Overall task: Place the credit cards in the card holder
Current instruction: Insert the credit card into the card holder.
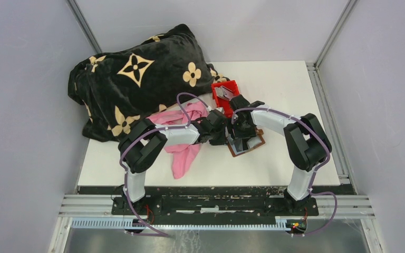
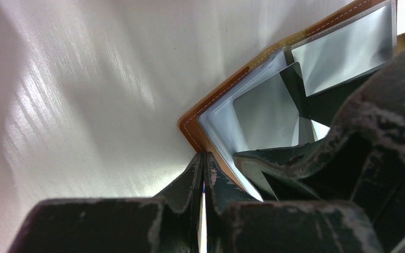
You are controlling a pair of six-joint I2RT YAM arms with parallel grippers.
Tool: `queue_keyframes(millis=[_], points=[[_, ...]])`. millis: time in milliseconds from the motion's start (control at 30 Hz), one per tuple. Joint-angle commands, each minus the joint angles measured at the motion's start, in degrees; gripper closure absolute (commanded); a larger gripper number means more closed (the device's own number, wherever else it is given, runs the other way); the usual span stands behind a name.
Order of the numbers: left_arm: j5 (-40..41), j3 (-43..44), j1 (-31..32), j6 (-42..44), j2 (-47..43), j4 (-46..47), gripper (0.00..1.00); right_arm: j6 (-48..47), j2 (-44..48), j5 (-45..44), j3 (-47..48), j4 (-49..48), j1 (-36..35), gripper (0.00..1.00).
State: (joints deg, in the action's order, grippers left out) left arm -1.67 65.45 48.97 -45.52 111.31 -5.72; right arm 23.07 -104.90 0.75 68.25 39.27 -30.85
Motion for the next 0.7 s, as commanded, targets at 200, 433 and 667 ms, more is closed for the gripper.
queue_keyframes(millis=[200, 433, 667], points=[[1.3, -4.0, -0.2, 1.5, 5.8, -6.8, 0.93, -0.6, -1.9, 0.5, 1.2, -3.8, -2.1, 0.32], [1.5, -5.1, -1.2, 1.1, 5.0, -6.1, 0.93, -1.3, -0.9, -0.5, 0.8, -4.7, -3.2, 0.35], [1.7, -5.3, -2.2, 1.0, 4.4, -5.7, 0.94, -2.1, 0.2, -1.3, 0.9, -5.0, -4.4, 0.38]])
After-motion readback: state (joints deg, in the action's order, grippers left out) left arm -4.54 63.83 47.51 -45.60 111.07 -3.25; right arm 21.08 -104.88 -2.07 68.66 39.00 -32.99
